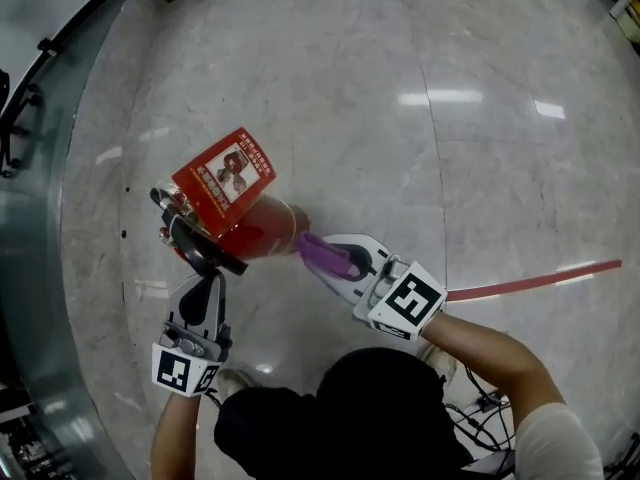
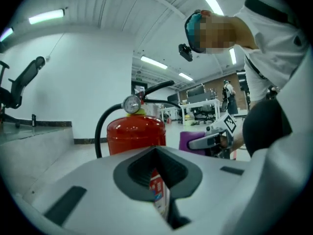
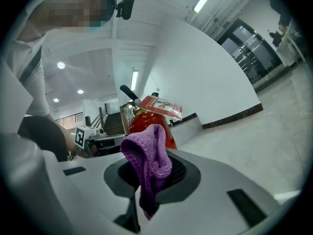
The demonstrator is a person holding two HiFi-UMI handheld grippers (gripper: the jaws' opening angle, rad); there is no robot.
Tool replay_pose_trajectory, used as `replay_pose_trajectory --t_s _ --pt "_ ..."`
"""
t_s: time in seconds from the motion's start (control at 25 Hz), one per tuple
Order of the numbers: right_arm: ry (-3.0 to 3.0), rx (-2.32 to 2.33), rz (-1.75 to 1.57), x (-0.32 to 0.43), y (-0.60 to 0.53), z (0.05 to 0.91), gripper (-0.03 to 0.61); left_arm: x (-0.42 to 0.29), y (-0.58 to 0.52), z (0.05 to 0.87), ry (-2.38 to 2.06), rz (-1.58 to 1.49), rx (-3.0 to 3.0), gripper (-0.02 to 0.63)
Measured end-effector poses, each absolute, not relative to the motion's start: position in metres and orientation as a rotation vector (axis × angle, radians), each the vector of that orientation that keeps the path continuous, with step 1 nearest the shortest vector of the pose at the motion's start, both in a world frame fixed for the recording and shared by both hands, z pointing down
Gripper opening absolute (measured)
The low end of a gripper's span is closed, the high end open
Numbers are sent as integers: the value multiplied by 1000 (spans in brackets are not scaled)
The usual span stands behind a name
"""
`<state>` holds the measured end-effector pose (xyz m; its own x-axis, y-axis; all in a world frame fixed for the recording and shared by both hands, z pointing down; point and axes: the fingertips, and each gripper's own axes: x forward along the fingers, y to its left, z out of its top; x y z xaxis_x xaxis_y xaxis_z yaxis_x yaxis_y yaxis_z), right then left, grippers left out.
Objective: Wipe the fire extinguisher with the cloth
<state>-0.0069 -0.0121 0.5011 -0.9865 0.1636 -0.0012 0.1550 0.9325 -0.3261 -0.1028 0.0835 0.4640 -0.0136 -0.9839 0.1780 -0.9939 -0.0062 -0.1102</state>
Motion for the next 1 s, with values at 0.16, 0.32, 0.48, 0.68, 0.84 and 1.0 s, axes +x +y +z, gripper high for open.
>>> replay_pose_trajectory --t_s 0.16,0.32,0.48,0.68,0.84,1.0 --pt "-3059 -191 500 -12 -9 515 57 -100 101 477 -2054 295 2231 3" --pt "-3068 -65 422 -28 2 531 58 -102 120 503 -1817 138 2385 3" --pt "-3034 162 357 -33 15 539 57 -109 132 515 -1601 87 2594 3" --pt "-2880 619 265 -20 36 520 57 -127 140 511 -1450 101 2714 3" --pt "-2799 805 320 -28 51 532 57 -137 133 523 -1592 105 2541 3" --pt "-2795 964 329 -25 66 564 58 -118 117 545 -1714 31 2453 3"
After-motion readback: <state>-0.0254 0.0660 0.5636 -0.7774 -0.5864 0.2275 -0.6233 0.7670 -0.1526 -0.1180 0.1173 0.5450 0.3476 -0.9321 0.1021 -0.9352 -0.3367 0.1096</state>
